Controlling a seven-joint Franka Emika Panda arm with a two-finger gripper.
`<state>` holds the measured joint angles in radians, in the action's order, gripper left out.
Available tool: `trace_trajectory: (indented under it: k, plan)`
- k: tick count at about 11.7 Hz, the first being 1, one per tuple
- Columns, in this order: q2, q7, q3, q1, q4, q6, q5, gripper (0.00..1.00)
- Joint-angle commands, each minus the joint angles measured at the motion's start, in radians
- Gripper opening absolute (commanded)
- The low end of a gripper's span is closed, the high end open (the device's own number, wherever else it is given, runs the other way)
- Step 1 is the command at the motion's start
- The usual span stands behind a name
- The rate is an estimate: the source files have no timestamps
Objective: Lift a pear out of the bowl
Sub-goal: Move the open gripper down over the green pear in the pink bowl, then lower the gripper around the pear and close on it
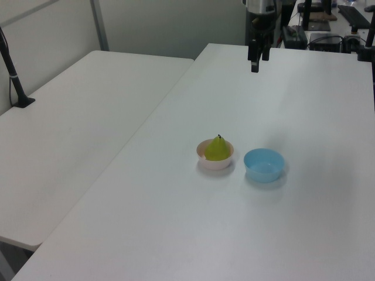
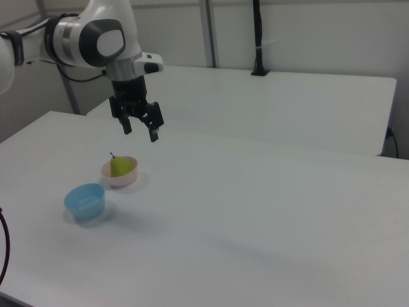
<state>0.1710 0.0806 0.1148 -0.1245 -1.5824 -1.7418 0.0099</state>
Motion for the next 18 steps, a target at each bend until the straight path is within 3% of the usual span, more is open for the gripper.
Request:
trace_trajectory:
  k: [1, 7, 11, 13, 17, 18]
  plan:
    - [0.042, -0.01, 0.069, -0.114, 0.035, 0.008, -0.005, 1.0]
    - [0.231, 0.051, 0.071, -0.293, 0.093, -0.172, 0.025, 1.0]
    - [0.329, 0.062, 0.068, -0.337, 0.091, -0.271, 0.019, 1.0]
    - [0.361, 0.064, 0.066, -0.343, 0.093, -0.291, 0.016, 0.95]
    - [0.403, 0.058, 0.063, -0.362, 0.099, -0.291, -0.039, 0.6]
    - [0.404, 0.057, 0.063, -0.362, 0.098, -0.291, -0.041, 0.44]
